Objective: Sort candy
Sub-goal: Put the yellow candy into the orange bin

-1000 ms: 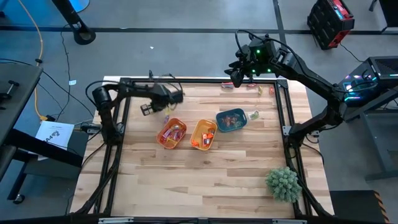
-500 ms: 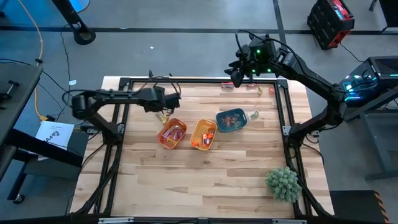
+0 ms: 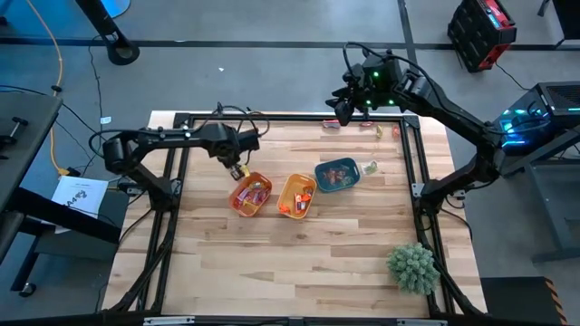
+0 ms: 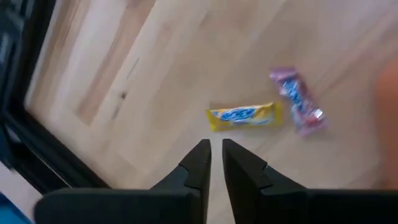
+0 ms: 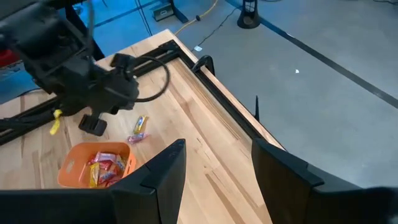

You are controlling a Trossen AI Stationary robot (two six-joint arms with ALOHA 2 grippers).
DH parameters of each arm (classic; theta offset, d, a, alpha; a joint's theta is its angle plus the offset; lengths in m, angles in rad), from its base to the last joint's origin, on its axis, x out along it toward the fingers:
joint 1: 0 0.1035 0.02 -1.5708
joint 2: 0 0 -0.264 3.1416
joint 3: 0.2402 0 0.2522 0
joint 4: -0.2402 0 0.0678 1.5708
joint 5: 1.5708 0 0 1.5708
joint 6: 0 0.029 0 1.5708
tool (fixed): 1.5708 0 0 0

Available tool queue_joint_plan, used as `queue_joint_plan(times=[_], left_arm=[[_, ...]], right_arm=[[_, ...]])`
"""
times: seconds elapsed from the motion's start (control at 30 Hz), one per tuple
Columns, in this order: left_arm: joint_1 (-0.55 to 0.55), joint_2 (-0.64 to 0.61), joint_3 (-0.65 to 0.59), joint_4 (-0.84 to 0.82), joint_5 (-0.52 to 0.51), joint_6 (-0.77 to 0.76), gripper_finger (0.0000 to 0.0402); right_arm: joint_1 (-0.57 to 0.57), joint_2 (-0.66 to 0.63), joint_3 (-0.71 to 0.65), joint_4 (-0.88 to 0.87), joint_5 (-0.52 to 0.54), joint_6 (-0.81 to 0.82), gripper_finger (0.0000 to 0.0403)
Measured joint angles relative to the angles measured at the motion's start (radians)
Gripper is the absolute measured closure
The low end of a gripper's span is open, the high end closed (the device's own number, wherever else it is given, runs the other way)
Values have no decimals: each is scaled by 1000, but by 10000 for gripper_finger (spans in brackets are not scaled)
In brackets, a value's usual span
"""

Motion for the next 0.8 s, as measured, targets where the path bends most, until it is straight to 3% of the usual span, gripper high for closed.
queue_joint_plan(times=[0.3,0.5,0.8], left_arm=[[123,41,0,-7,90,336,306],[128,93,0,35,174,457,261],[95,194,0,58,169,578,213]], right_arm=[[0,5,0,-2,0,31,224],[0,5,0,-8,0,35,224],[0,5,0,-28,0,35,224]])
